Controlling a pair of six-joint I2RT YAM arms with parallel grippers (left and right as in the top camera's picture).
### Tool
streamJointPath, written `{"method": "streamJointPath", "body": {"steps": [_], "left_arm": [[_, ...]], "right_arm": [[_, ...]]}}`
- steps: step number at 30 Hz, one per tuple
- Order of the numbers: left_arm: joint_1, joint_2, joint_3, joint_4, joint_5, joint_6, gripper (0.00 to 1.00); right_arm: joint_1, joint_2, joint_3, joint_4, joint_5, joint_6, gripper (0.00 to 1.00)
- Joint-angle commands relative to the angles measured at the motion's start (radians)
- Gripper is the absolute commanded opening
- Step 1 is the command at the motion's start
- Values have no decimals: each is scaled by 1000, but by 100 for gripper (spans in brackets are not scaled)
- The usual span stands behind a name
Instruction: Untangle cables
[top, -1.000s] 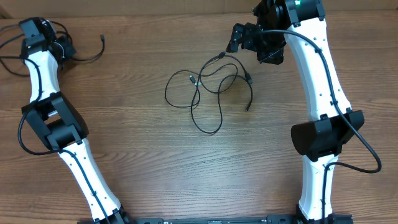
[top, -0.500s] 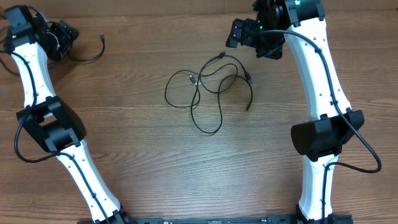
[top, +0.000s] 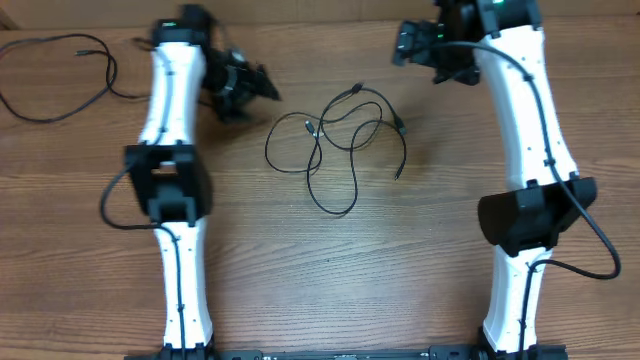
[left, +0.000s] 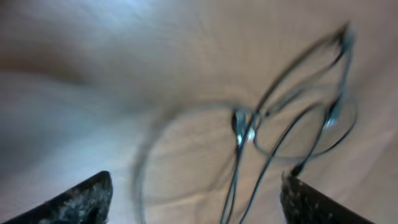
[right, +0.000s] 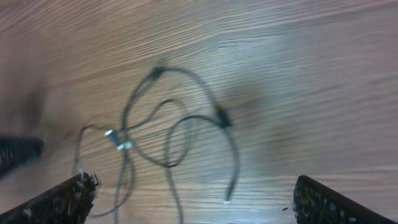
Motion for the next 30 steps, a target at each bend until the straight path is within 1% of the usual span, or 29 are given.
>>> {"method": "streamJointPath", "body": {"steps": [1,3,4,6,8,9,12,15,20,23,26,27,29,30], "left_arm": [[-58,-37,17,-79,-143,16,80],[-80,-37,17,-119,-184,16,85],[-90,-37,17,-137,-230,11,87],[-104,-37,16,-146,-309,-6,88],[-110,-37,15,-146,-314,14,89],[-111,-37,15,-150,-325,17,88],[-116,-37,13,-189,-328,-25,87],[-130,-37,3,-188,-352,-56,84],[-164,-37,-65,-139,-369,-87,78],[-177,-37,-127,-108,-411,-126,79],[-180,-37,-196,-77,-412,-130,78],[-180,-37,-209,-73,-413,-130,75],[-175,-37,-225,-63,-413,-129,66],[-172,-37,-225,-60,-412,-125,53]], "right_arm": [[-85,-6,-4,-26,21,0,100],[-109,-6,-4,-47,12,-1,100],[-117,-6,-4,-57,10,-1,100],[-134,-6,-4,-84,8,-1,100],[-137,-5,-4,-95,8,-1,100],[-137,-3,-4,-96,8,-1,100],[-124,0,-4,-95,7,-1,100],[-103,2,-4,-90,-15,-1,100],[-78,2,-4,-61,-53,-1,100],[-69,2,-4,-45,-53,-1,100],[-65,2,-4,-46,-52,-1,100],[-65,2,-4,-46,-52,-1,100],[-65,2,-4,-46,-53,-1,100],[-65,2,-4,-47,-53,-1,100]]}}
